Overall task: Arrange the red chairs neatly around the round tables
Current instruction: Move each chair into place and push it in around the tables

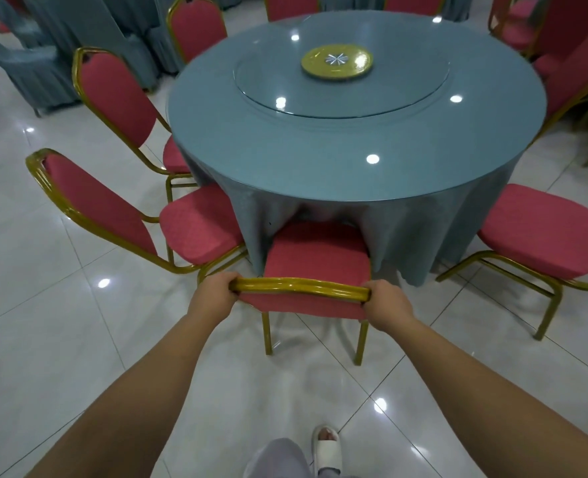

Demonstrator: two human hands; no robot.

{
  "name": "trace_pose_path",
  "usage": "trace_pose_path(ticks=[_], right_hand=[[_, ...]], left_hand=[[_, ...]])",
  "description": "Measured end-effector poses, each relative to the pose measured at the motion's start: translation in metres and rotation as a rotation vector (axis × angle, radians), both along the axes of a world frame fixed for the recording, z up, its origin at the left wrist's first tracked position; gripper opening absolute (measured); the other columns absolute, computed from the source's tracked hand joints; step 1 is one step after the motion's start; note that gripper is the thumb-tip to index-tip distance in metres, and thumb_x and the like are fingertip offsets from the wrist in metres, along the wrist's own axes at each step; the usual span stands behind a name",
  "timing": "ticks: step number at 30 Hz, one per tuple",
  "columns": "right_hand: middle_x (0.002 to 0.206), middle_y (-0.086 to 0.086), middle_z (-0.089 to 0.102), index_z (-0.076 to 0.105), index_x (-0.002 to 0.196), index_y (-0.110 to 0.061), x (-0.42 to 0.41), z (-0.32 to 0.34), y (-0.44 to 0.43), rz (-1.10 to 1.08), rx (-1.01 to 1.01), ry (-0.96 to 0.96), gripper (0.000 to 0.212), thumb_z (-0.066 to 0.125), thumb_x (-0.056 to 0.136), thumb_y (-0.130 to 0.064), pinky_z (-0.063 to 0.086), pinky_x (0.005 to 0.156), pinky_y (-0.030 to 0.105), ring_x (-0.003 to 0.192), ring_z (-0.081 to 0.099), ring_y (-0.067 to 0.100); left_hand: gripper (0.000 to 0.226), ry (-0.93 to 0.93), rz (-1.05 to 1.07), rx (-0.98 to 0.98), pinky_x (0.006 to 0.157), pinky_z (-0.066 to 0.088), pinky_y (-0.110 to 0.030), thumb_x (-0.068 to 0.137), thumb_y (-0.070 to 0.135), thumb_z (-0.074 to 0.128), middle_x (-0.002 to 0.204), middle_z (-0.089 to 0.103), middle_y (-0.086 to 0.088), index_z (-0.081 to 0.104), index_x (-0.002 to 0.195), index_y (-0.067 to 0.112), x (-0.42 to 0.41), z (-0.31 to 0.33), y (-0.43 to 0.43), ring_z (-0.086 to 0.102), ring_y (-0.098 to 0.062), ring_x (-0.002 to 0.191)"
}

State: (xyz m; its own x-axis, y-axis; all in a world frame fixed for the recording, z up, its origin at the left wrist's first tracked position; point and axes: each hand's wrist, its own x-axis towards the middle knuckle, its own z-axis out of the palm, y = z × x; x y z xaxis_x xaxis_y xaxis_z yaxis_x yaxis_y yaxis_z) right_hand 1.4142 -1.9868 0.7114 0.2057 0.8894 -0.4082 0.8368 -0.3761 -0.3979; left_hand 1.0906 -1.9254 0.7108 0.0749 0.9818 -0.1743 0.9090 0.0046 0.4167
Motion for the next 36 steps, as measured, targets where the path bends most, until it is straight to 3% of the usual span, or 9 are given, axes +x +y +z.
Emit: trace_pose_path(ticks=[9,13,15,18,21,24,29,32,36], right_hand=[[0.077,-0.003,0.068,0.066,0.074,-0.028,0.006,-0.013,0.017,-0.046,0.021,0.016,0.028,0.054,0.090,-0.009,0.059,0.073,0.045,0.079,0.064,0.019],[0.081,-0.004,0.068,0.066,0.079,-0.032,0.003,-0.007,0.013,-0.044,0.025,0.019,0.028,0.055,0.089,-0.008,0.059,0.074,0.046,0.084,0.064,0.020],[0.095,-0.004,0.065,0.065,0.101,-0.038,0.000,0.002,0.009,-0.043,0.020,0.009,0.024,0.060,0.091,-0.016,0.056,0.081,0.046,0.093,0.061,0.021],[0.135,0.001,0.046,0.033,0.143,-0.045,-0.006,0.015,-0.002,-0.052,-0.068,0.007,0.068,0.070,0.085,-0.038,0.041,0.101,0.054,0.127,0.042,0.033],[0.143,0.001,0.038,0.032,0.140,-0.040,-0.015,0.019,-0.020,-0.105,-0.068,-0.014,0.070,0.071,0.082,-0.039,0.038,0.105,0.057,0.135,0.034,0.032],[0.134,-0.002,0.044,0.039,0.133,-0.035,-0.026,0.022,-0.033,-0.151,-0.036,-0.089,0.055,0.068,0.086,-0.038,0.043,0.099,0.054,0.124,0.045,0.028],[0.098,-0.001,0.059,0.057,0.107,-0.025,-0.046,0.036,-0.034,-0.232,-0.005,-0.140,0.012,0.055,0.095,-0.027,0.054,0.080,0.040,0.088,0.058,0.018],[0.093,0.002,0.061,0.057,0.100,-0.025,-0.056,0.035,-0.042,-0.255,0.032,-0.145,0.007,0.053,0.095,-0.022,0.050,0.064,0.032,0.081,0.060,0.019],[0.093,0.003,0.061,0.057,0.099,-0.026,-0.059,0.024,-0.051,-0.248,0.030,-0.151,0.011,0.051,0.095,-0.017,0.046,0.063,0.032,0.080,0.060,0.020]], left_hand=[[0.016,-0.038,0.002,-0.016,0.068,0.051,-0.037,0.080,0.000,0.064,0.079,0.061,-0.004,0.061,0.084,0.016,0.006,-0.008,0.012,0.060,-0.024,0.077],[0.055,-0.024,-0.139,-0.168,0.085,0.049,-0.035,0.073,0.016,0.081,0.115,0.047,0.000,0.046,0.114,0.022,-0.005,-0.008,0.004,0.051,-0.023,0.107],[0.083,-0.039,-0.182,-0.219,0.101,0.044,-0.036,0.074,0.020,0.081,0.139,0.036,-0.003,0.034,0.141,0.021,-0.012,-0.005,0.001,0.040,-0.024,0.129],[0.101,-0.087,-0.219,-0.258,0.115,0.033,-0.037,0.079,0.021,0.078,0.160,0.017,-0.002,0.013,0.157,0.019,-0.021,-0.003,-0.006,0.026,-0.025,0.144],[0.079,-0.178,-0.219,-0.195,0.107,0.042,-0.033,0.086,0.019,0.072,0.153,0.035,-0.006,0.029,0.153,0.019,-0.027,0.002,-0.010,0.045,-0.020,0.130],[0.063,-0.142,-0.271,-0.180,0.095,0.048,-0.031,0.089,0.020,0.067,0.140,0.049,-0.003,0.041,0.146,0.022,-0.031,0.013,-0.004,0.056,-0.017,0.110],[0.047,-0.028,-0.370,-0.135,0.094,0.051,-0.044,0.091,0.026,0.065,0.124,0.057,-0.002,0.051,0.136,0.026,-0.041,0.019,0.004,0.057,-0.023,0.112],[0.031,-0.124,-0.377,-0.159,0.090,0.052,-0.045,0.093,0.021,0.063,0.112,0.062,-0.002,0.060,0.123,0.026,-0.046,0.017,0.012,0.061,-0.023,0.102],[0.025,-0.110,-0.402,-0.121,0.083,0.054,-0.038,0.090,0.021,0.064,0.100,0.069,-0.002,0.068,0.114,0.027,-0.053,0.014,0.013,0.064,-0.021,0.092]])
